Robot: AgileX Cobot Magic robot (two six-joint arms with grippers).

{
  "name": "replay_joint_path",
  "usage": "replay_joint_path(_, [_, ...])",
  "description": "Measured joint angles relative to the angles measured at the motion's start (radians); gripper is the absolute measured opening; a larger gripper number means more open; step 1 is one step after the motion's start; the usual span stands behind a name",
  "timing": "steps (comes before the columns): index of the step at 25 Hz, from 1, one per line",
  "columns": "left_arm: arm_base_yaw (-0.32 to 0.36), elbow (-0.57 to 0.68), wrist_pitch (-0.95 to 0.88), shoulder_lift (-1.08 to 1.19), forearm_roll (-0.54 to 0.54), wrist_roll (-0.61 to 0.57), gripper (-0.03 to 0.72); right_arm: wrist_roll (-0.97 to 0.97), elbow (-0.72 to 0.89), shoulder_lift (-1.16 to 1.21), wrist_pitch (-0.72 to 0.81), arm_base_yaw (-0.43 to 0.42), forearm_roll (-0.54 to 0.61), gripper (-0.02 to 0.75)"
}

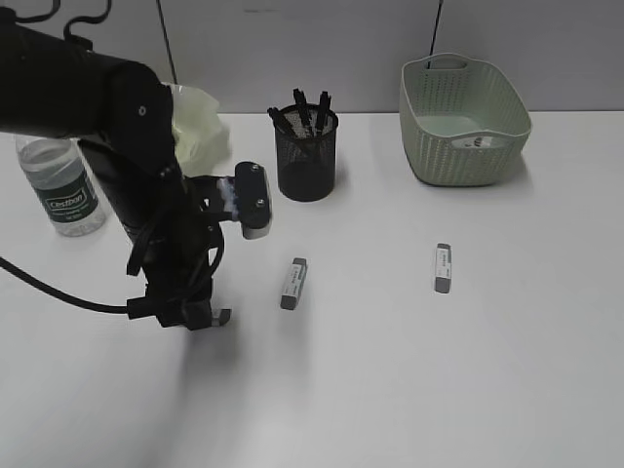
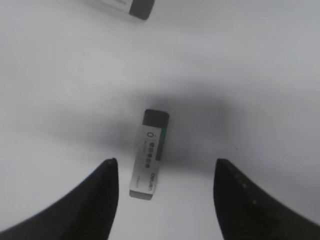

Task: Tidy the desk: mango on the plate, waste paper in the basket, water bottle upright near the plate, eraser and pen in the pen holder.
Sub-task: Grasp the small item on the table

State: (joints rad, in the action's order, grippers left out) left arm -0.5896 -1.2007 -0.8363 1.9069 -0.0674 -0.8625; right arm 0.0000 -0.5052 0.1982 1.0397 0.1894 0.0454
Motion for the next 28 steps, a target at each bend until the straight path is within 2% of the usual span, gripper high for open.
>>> replay_joint_path(12, [0.0, -0.027, 0.029, 0.081, 0.06, -0.022, 0.435, 0.0, 0.0, 0.0, 0.0, 0.0, 0.0, 0.497])
replay_joint_path(22, [0.0, -0.117, 0.014, 0.161, 0.06, -0.028, 0.41, 0.0, 0.0, 0.0, 0.0, 0.0, 0.0, 0.498])
replay_joint_path(28, [0.0, -0.128, -0.024, 0.183, 0.053, -0.034, 0.397, 0.0, 0.0, 0.0, 0.0, 0.0, 0.0, 0.498])
